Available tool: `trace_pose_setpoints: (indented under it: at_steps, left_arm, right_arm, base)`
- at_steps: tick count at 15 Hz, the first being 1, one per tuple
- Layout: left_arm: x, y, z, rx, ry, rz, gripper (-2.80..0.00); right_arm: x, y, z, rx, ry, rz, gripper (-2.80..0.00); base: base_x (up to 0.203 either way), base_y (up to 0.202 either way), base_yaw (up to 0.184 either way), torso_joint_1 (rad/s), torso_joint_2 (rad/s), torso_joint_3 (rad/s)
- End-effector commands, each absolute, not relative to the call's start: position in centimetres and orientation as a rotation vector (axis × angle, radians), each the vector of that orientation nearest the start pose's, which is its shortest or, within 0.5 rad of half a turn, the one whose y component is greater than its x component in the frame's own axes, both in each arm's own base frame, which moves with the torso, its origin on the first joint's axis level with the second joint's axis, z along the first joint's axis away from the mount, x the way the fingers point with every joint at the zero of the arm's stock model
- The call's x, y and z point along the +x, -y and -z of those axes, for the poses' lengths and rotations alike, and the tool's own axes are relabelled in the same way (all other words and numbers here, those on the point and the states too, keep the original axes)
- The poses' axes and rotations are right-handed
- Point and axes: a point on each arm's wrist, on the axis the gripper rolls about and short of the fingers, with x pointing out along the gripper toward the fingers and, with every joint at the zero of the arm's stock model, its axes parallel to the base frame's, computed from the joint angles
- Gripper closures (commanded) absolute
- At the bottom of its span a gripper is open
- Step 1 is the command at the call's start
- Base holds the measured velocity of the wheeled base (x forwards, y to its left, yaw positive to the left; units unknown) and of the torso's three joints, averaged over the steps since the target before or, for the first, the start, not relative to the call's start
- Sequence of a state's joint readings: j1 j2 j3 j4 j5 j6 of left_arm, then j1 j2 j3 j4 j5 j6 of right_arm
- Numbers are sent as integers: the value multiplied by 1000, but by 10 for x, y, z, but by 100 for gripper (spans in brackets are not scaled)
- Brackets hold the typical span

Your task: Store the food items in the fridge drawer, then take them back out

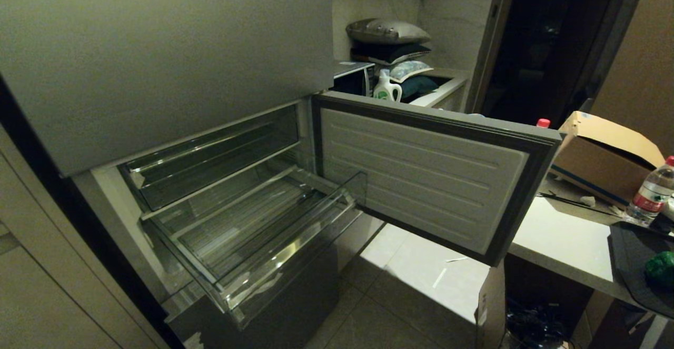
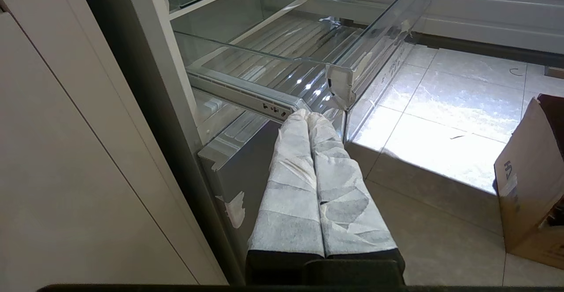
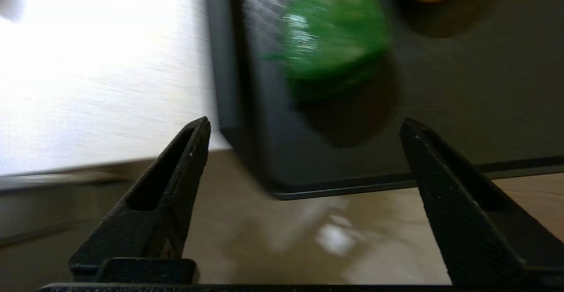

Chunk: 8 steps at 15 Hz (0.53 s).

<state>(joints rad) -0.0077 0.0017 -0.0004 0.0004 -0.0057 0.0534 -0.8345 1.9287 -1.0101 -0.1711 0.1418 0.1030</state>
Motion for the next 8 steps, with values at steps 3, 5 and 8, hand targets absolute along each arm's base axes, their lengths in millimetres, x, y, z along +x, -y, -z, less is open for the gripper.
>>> trace_pose_setpoints:
  at_steps: [3, 5, 8]
  left_arm:
    - [-23, 0, -76, 54, -3, 14, 0]
    - [-23, 0, -75, 54, -3, 14, 0]
    - [-23, 0, -76, 54, -2, 14, 0]
  right_arm:
    - [246, 272, -104, 305, -726, 786, -280]
    - [253, 280, -103, 265, -732, 790, -280]
    - [258, 282, -97, 239, -740, 678, -280]
  base:
    - [0, 0, 0, 0, 0, 0]
    - [0, 0, 0, 0, 0, 0]
    - [0, 0, 0, 0, 0, 0]
